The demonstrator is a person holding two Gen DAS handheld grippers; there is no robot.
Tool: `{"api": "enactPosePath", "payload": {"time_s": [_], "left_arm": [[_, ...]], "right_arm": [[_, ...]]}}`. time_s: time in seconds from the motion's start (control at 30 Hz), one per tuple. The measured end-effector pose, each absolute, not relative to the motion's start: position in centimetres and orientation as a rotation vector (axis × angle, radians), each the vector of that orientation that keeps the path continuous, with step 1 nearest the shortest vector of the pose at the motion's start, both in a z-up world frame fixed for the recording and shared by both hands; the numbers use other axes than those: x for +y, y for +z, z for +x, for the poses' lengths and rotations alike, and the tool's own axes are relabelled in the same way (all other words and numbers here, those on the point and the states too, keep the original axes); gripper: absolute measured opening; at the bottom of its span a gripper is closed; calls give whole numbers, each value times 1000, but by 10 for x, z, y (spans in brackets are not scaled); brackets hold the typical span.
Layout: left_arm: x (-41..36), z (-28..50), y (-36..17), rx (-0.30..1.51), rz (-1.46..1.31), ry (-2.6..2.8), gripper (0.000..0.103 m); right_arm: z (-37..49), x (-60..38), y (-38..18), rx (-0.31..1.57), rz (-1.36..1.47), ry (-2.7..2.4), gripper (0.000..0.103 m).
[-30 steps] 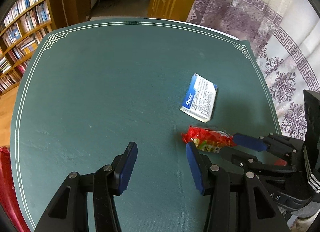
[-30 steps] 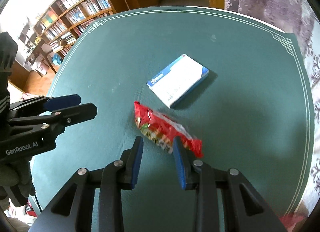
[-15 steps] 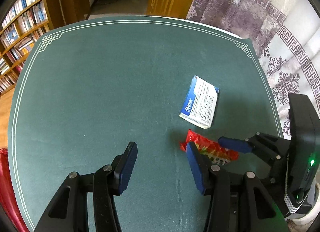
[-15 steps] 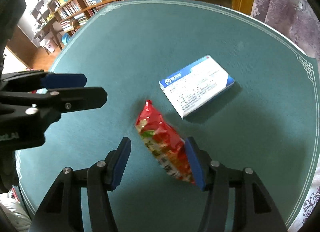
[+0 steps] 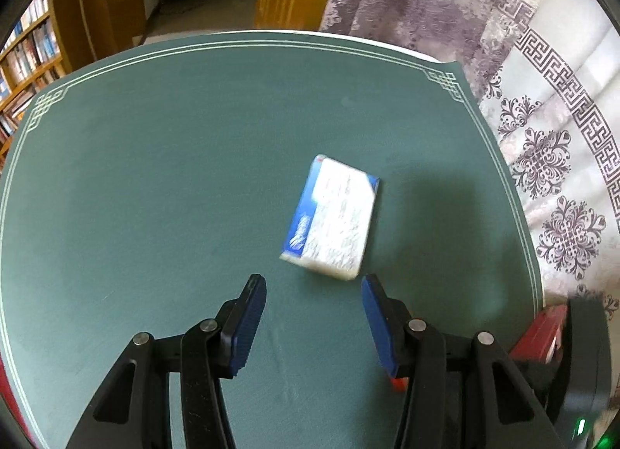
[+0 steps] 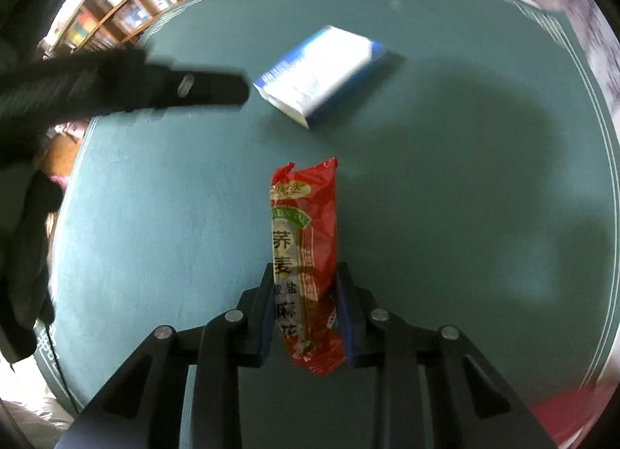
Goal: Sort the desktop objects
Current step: 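Grasp the white-and-blue medicine box with the left tool while the right tool grasps the red snack packet, then carry the medicine box and red snack packet over the red tin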
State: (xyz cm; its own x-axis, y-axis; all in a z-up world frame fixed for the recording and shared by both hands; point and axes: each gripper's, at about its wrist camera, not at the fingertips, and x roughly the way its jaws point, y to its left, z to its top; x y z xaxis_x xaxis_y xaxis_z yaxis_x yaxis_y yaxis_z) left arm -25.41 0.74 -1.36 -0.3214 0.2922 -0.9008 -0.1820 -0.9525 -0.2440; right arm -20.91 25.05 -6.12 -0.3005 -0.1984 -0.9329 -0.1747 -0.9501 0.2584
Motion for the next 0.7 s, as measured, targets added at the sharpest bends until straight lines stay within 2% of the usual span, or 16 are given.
{"api": "enactPosePath", "payload": {"time_s": [0.23, 0.37, 0.43, 0.7], "left_arm": [[33, -288, -26, -20, -1561, 2362, 53], [40, -299, -40, 16, -1584, 2322, 53], [42, -299, -42, 22, -1579, 2315, 57], [56, -296, -45, 81, -1592, 2307, 58]], "right_arm": [[-159, 257, -64, -607, 1883, -2472, 30], [-146, 260, -65, -622, 1887, -2468, 30], [-141, 263, -66, -626, 1887, -2470, 30], [-124, 273, -67, -649, 1894, -2472, 30]]}}
